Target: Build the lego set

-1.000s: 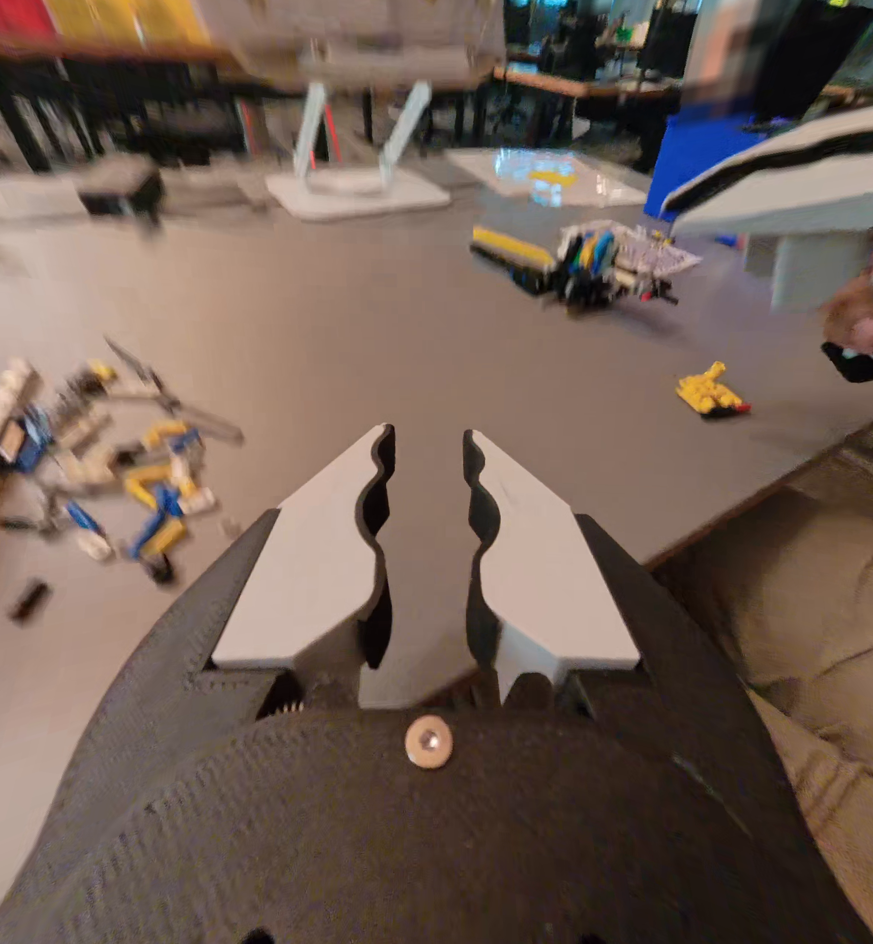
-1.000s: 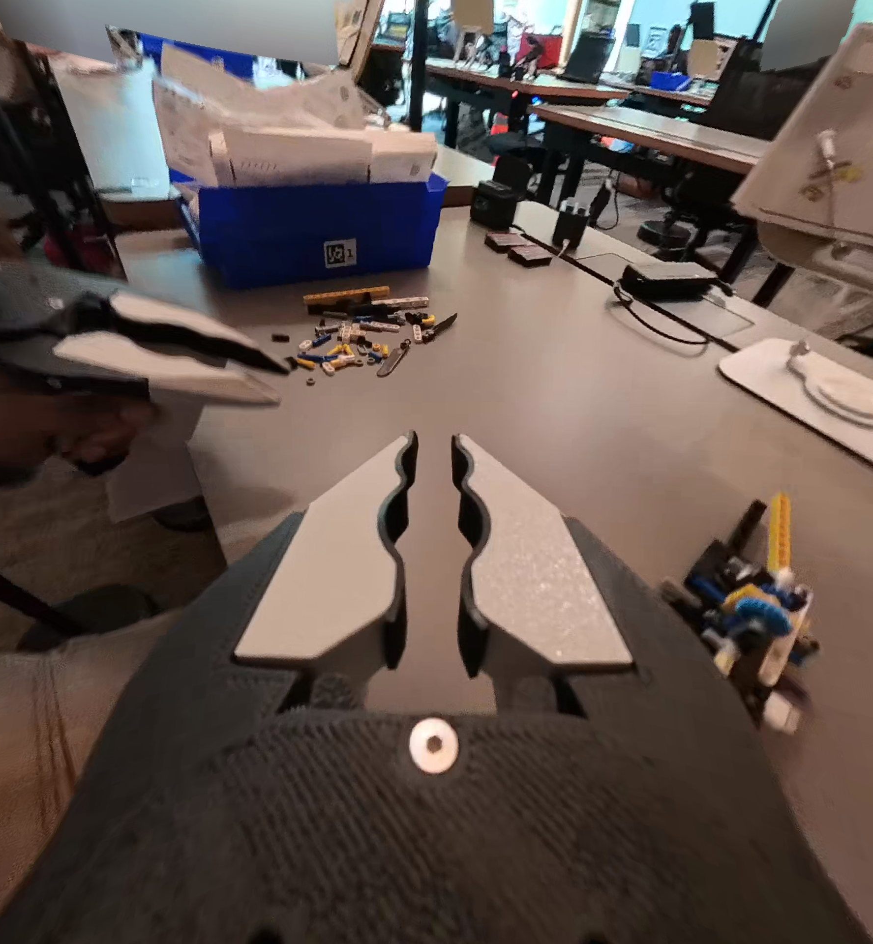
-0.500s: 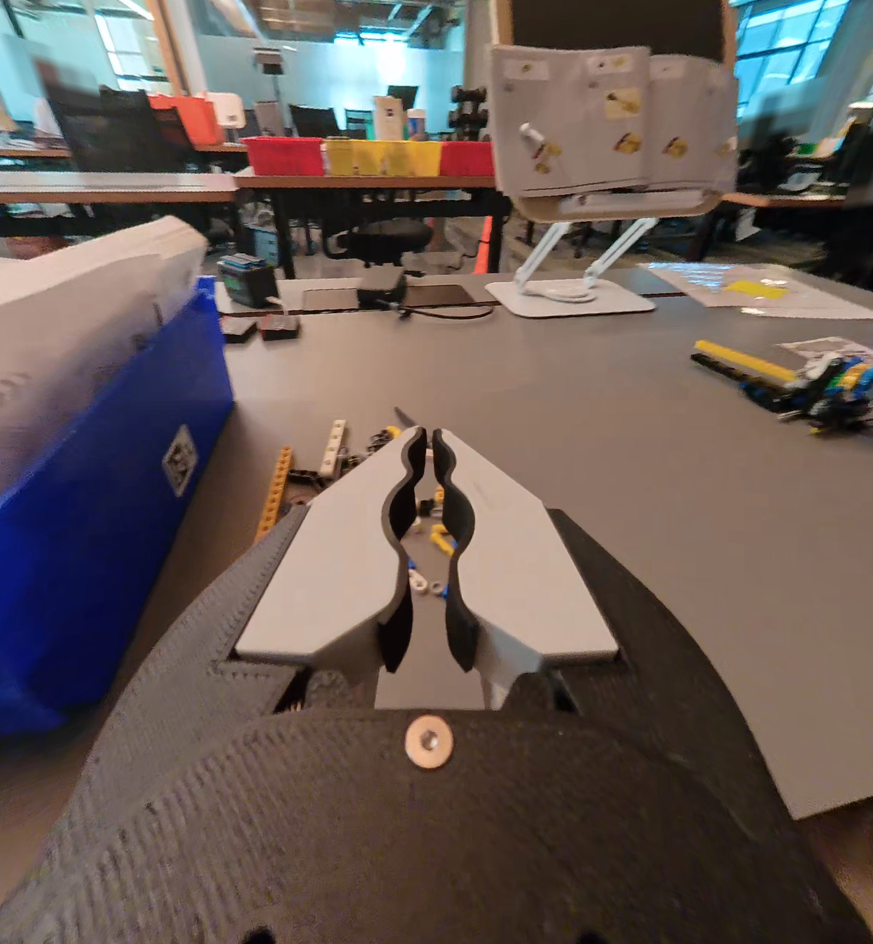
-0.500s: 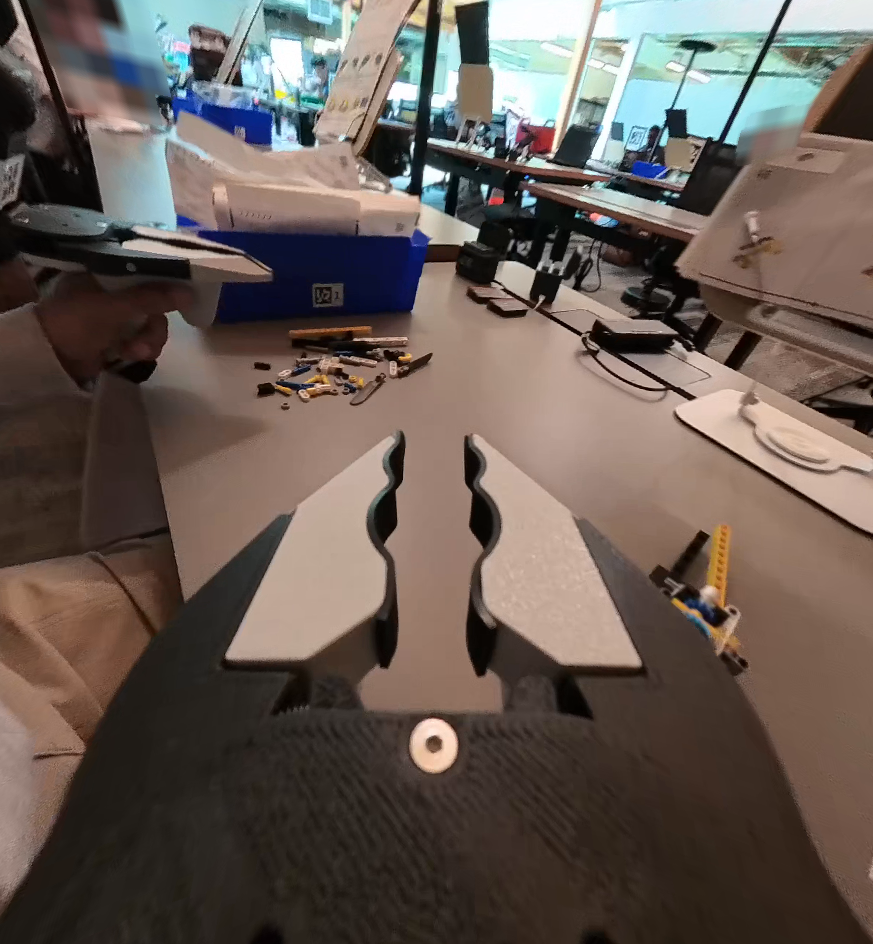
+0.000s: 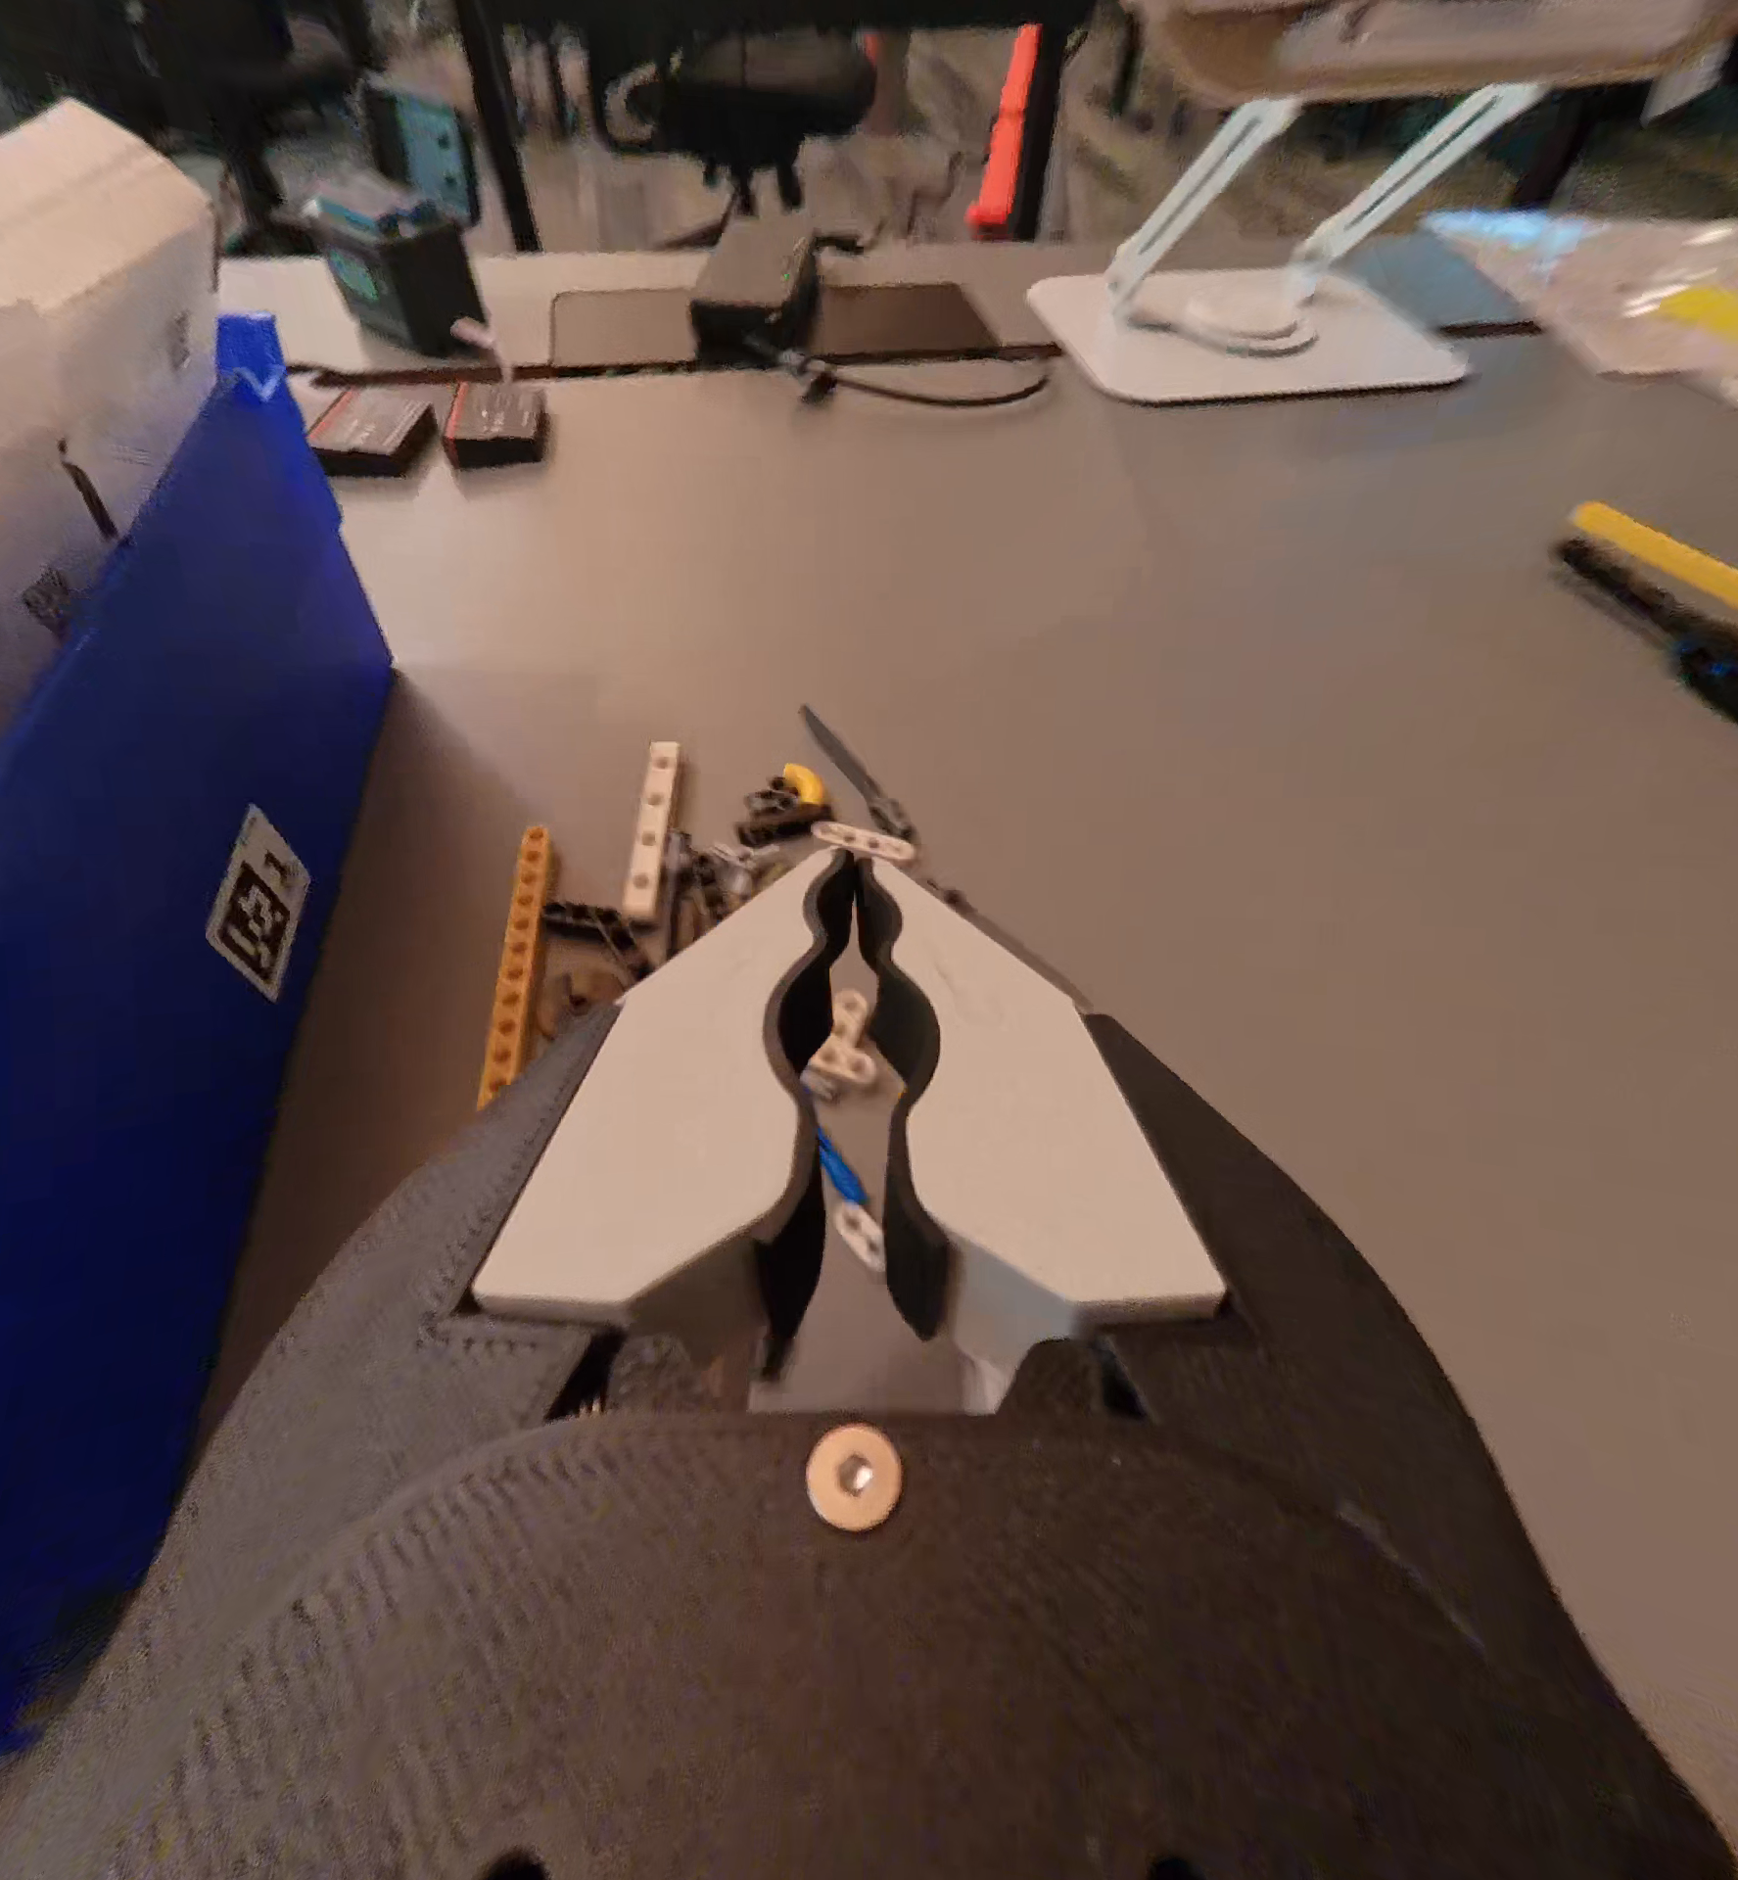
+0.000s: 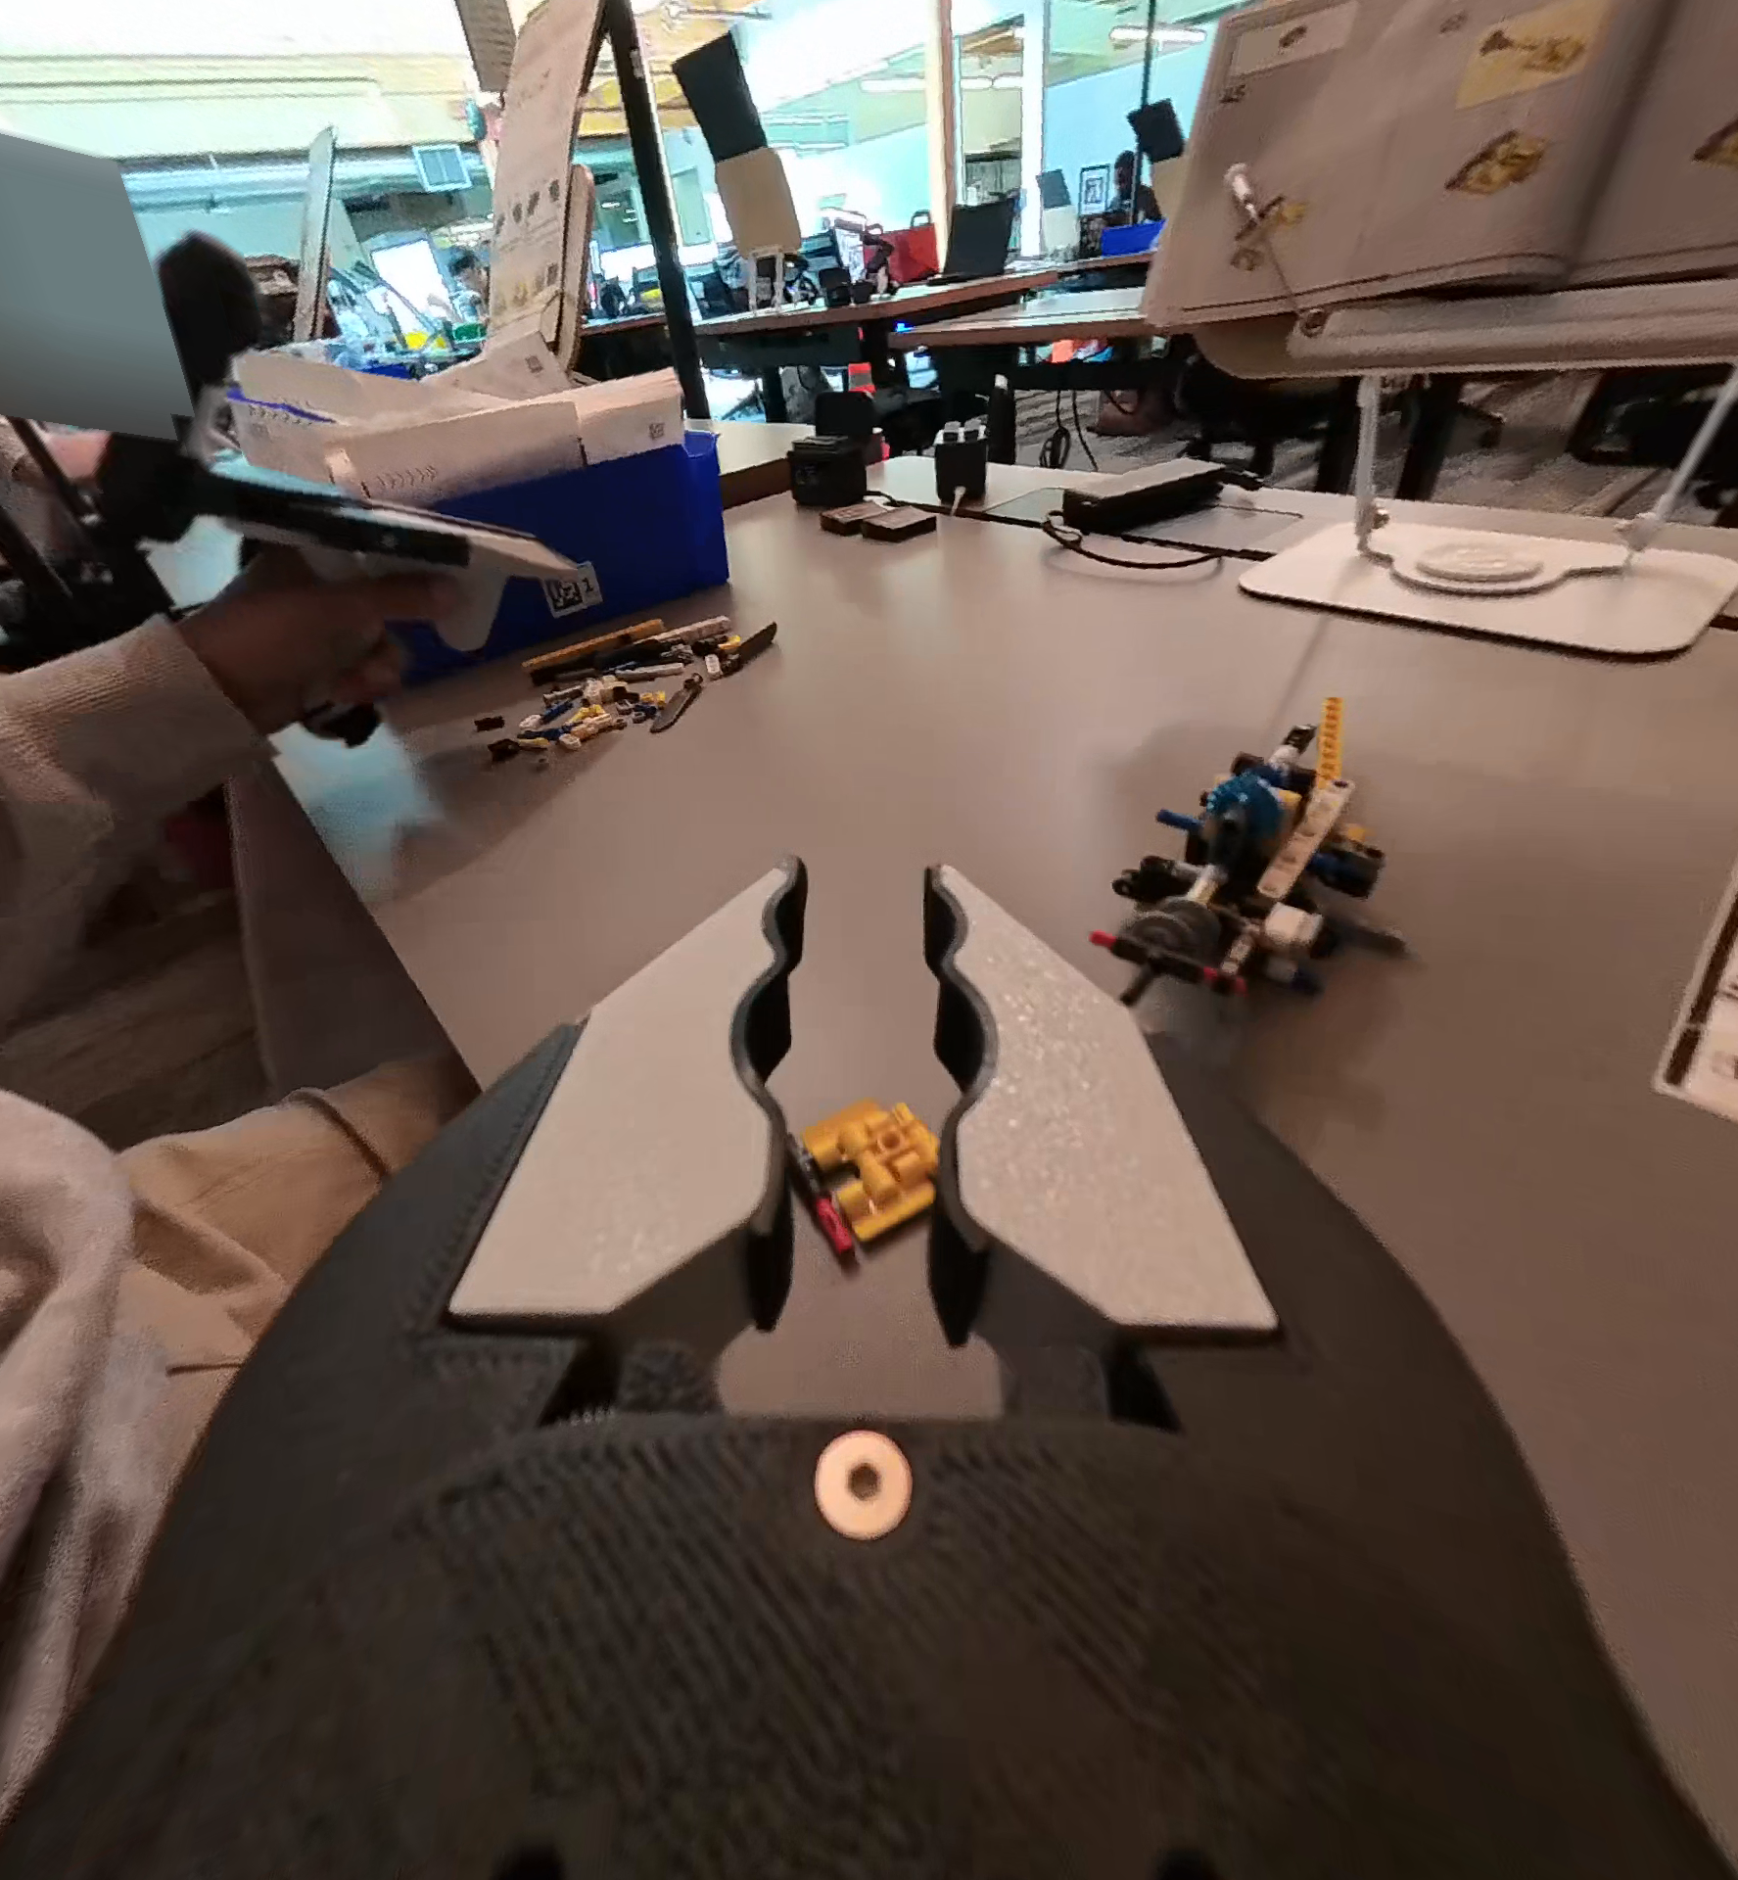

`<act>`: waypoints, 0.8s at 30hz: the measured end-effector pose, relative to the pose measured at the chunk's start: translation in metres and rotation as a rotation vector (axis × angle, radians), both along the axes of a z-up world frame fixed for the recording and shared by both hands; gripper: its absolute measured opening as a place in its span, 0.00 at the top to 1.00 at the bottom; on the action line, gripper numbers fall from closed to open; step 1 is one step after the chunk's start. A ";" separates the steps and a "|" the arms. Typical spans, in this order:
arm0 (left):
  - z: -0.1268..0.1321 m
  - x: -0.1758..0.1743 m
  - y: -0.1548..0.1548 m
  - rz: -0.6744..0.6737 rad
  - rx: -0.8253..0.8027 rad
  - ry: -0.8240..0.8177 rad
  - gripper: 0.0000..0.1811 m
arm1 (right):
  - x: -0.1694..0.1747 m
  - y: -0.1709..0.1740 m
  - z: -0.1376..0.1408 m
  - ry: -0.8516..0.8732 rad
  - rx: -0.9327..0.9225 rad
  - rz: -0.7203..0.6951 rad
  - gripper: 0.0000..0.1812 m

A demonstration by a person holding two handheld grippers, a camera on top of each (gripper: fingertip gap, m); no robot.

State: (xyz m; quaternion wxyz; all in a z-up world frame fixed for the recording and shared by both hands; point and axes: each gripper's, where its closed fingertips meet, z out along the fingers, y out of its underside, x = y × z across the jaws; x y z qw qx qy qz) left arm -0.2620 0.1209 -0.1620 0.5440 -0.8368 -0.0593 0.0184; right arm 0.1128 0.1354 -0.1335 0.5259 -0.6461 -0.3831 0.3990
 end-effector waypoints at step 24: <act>-0.063 -0.023 0.084 0.027 -0.399 -0.070 0.94 | 0.061 0.007 -0.009 0.089 -0.141 -0.125 0.87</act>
